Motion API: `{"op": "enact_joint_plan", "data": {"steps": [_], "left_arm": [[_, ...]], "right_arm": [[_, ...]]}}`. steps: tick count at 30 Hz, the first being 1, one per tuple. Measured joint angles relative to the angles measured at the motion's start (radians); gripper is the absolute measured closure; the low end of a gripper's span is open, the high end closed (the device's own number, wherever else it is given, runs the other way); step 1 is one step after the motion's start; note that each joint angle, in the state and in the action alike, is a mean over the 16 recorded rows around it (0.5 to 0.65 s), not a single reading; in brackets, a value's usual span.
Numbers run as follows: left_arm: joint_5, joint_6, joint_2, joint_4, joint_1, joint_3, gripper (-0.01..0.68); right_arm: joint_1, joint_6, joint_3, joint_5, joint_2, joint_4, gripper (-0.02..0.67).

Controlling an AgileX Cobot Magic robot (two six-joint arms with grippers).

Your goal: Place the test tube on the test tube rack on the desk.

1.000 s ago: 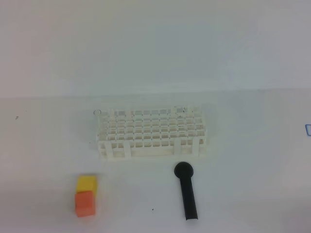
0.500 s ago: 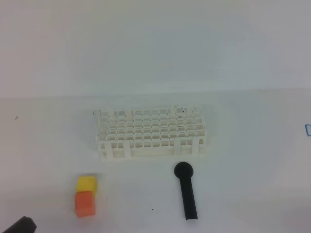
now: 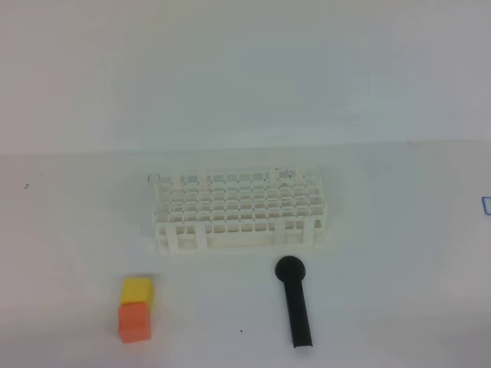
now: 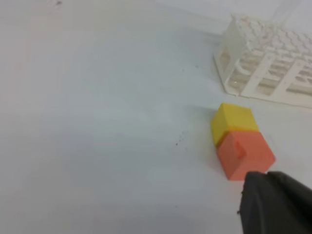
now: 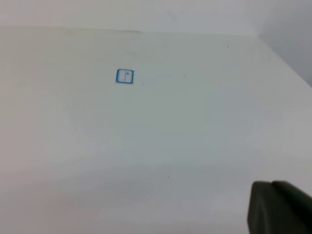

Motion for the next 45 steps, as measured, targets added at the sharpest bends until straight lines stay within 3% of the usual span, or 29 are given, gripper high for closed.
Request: {"op": "enact_joint_plan", "data": {"steps": [45], "left_arm": [[0.009,0.044,0.004,0.033,0.006,0.001,0.673]], "right_arm": [[0.002,0.0,0.0,0.0,0.0,0.0,0.65]]}}
